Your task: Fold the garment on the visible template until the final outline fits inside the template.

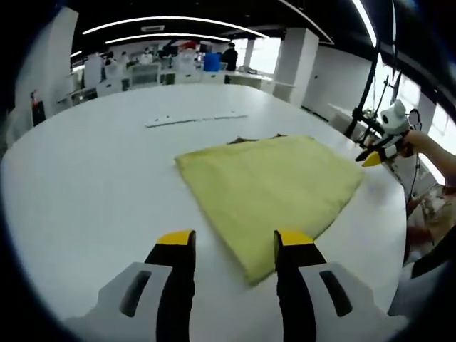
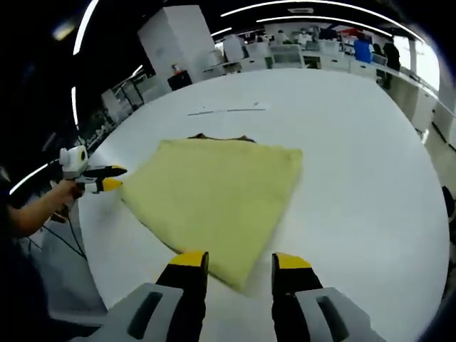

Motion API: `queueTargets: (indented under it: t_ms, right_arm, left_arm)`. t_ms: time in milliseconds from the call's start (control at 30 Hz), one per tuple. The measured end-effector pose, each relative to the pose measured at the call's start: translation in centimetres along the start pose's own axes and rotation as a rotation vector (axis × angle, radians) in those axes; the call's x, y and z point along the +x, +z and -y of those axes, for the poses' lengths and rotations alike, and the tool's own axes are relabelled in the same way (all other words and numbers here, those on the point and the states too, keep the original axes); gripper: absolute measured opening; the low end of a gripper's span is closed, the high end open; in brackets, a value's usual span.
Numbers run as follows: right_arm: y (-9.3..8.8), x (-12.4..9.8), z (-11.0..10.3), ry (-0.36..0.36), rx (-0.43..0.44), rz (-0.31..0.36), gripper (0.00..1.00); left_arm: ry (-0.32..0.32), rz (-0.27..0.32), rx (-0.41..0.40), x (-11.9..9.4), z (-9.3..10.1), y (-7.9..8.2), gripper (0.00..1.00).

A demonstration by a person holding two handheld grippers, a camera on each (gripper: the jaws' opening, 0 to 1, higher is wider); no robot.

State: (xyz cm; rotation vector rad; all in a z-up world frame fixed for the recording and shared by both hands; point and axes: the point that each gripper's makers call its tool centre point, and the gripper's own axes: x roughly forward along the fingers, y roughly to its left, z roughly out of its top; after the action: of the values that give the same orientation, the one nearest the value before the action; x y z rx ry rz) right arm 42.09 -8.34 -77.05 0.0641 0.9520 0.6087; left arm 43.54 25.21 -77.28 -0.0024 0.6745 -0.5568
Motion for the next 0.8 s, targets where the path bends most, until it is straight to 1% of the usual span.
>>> queueTargets:
  t_ms: [67, 133, 200, 267, 333, 367, 433, 533, 600, 733, 800]
  right_arm:
    - [-0.3, 0.0, -0.1, 0.011, 0.015, -0.001, 0.21]
    - [-0.7, 0.1, -0.2, 0.012, 0.021, -0.002, 0.20]
    - [-1.1, 0.1, 0.0, 0.002, 0.040, -0.005, 0.19]
    - [-1.4, 0.1, 0.0, 0.002, 0.062, -0.005, 0.14]
    - [-1.5, 0.0, 0.1, 0.012, 0.095, 0.011, 0.07]
    - [-1.5, 0.0, 0.2, 0.009, 0.108, 0.020, 0.05]
    - [-1.6, 0.0, 0.3, 0.005, 0.109, 0.022, 0.04]
    - [-1.8, 0.0, 0.2, 0.011, 0.120, 0.027, 0.01]
    - [-1.8, 0.0, 0.3, 0.012, 0.123, 0.032, 0.00]
    - [-1.8, 0.0, 0.2, 0.018, 0.121, 0.039, 0.00]
    - [-1.9, 0.1, 0.3, 0.015, 0.121, 0.037, 0.00]
  left_arm:
    - [-0.008, -0.015, -0.007, 0.0, 0.3, -0.5, 0.38]
    - [-0.015, -0.020, -0.021, -0.1, 0.4, -0.8, 0.34]
    - [-0.033, -0.017, -0.066, -0.1, 0.7, -1.1, 0.30]
    - [-0.035, -0.012, -0.073, -0.1, 0.7, -1.1, 0.28]
    - [-0.049, -0.022, -0.086, -0.2, 1.1, -1.4, 0.25]
    - [-0.052, -0.024, -0.086, -0.2, 1.2, -1.4, 0.23]
    - [-0.064, -0.035, -0.096, -0.2, 1.5, -1.7, 0.18]
    - [-0.077, -0.059, -0.134, -0.2, 1.8, -2.3, 0.14]
    - [-0.088, -0.063, -0.134, -0.1, 1.9, -2.6, 0.10]
    - [-0.080, -0.061, -0.112, -0.2, 1.6, -2.7, 0.06]
    - [-0.077, -0.061, -0.110, -0.2, 1.5, -2.7, 0.02]
